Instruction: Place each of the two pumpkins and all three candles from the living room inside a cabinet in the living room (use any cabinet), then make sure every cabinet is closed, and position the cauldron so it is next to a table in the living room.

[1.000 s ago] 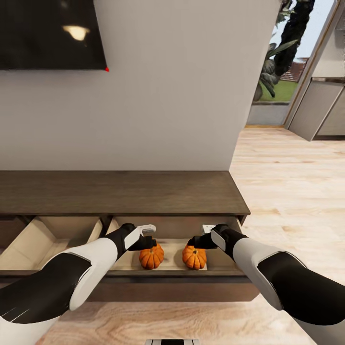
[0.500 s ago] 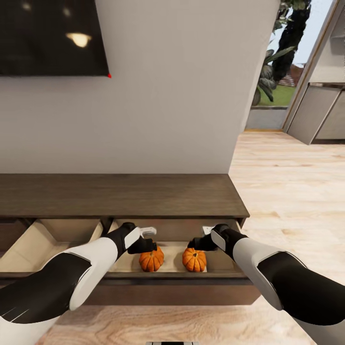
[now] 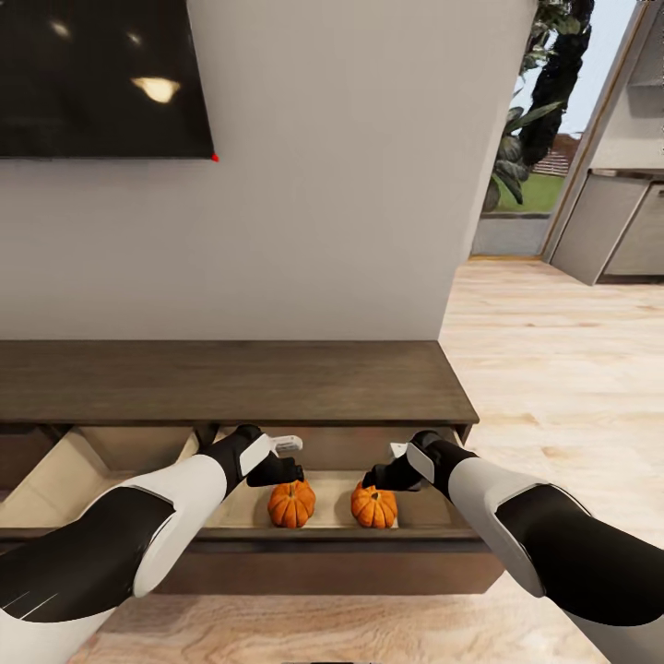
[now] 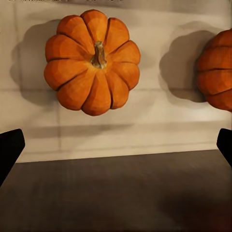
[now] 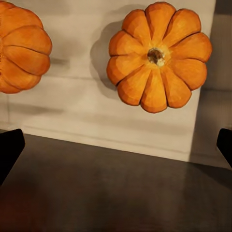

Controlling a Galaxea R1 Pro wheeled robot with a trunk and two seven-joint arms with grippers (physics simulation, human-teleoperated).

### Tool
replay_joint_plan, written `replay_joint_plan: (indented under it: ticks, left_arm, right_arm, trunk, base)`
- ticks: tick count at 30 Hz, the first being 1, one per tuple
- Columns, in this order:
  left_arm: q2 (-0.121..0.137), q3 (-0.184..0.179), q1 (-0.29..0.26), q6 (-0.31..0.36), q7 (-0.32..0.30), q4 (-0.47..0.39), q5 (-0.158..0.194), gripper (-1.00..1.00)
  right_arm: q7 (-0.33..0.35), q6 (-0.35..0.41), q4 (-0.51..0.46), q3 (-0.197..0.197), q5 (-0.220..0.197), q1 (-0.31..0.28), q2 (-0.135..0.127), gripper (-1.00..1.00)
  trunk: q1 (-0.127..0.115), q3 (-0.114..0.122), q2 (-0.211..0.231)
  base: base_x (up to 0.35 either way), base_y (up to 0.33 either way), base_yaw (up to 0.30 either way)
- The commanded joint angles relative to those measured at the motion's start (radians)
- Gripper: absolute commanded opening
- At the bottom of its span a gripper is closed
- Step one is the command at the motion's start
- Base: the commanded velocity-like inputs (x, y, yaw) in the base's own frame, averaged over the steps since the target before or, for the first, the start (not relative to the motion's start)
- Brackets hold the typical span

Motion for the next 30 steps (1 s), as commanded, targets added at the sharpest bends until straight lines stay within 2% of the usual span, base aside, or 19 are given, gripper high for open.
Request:
replay_joint_plan:
  ticks: [1,6,22,30]
  left_arm:
    - [0.0,-0.004,0.0,0.005,0.007,-0.002,0.01,1.0]
    - [0.0,-0.005,0.0,0.007,0.007,-0.002,0.01,1.0]
    - [-0.005,-0.005,0.0,0.008,0.01,-0.001,0.01,1.0]
    - [-0.005,-0.005,0.0,0.008,0.01,-0.001,0.01,1.0]
  right_arm:
    - [0.006,0.007,0.001,0.009,-0.004,-0.001,0.0,1.0]
    - [0.006,0.037,0.001,0.009,-0.005,-0.001,0.0,1.0]
    - [0.007,0.042,0.0,0.008,-0.004,-0.001,0.0,1.0]
    - [0.007,0.042,-0.001,0.009,-0.003,-0.001,0.0,1.0]
  trunk:
    - [0.0,0.001,0.0]
    - [0.0,0.009,0.0]
    - [0.0,0.034,0.0]
    - [0.0,0.037,0.0]
  base:
    - [0.0,0.0,0.0]
    - [0.0,0.0,0.0]
    - [0.0,0.0,0.0]
    - [0.0,0.0,0.0]
